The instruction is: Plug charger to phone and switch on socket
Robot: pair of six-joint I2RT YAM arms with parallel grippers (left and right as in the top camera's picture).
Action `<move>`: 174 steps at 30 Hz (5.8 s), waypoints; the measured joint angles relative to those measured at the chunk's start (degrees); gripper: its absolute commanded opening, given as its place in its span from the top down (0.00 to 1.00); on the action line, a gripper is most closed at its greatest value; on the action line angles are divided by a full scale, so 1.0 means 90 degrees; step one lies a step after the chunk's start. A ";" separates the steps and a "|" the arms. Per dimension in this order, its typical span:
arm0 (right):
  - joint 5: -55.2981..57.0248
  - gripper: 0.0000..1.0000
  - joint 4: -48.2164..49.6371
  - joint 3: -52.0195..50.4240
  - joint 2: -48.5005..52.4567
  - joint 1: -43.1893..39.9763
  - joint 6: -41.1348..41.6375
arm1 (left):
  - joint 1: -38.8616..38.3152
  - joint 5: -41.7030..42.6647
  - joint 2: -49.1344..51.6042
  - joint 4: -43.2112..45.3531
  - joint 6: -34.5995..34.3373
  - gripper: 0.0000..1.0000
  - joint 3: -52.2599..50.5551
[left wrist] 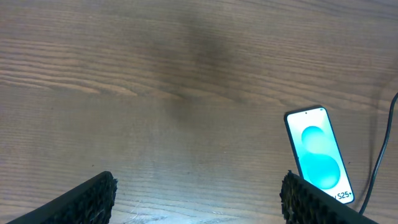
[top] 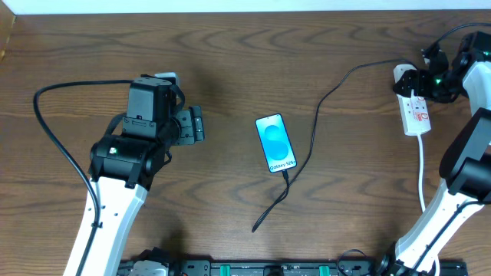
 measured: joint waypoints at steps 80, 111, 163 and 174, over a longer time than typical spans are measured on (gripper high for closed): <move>0.0199 0.10 -0.0223 0.0024 -0.0262 0.0041 0.0284 | 0.0000 0.0000 0.0002 0.0000 0.0000 0.16 0.0000; 0.0138 0.09 0.0238 -0.0182 -0.0257 0.0041 0.0197 | 0.0000 0.0000 0.0002 0.0002 0.0000 0.15 0.0000; 0.0602 0.11 -0.0007 -0.0238 -0.0452 0.0056 0.0197 | 0.0000 -0.0002 0.0002 0.0002 0.0000 0.16 0.0000; 0.0270 0.11 0.0420 -0.0566 -0.0466 0.0053 0.0253 | 0.0000 0.0000 0.0002 0.0002 0.0000 0.15 0.0000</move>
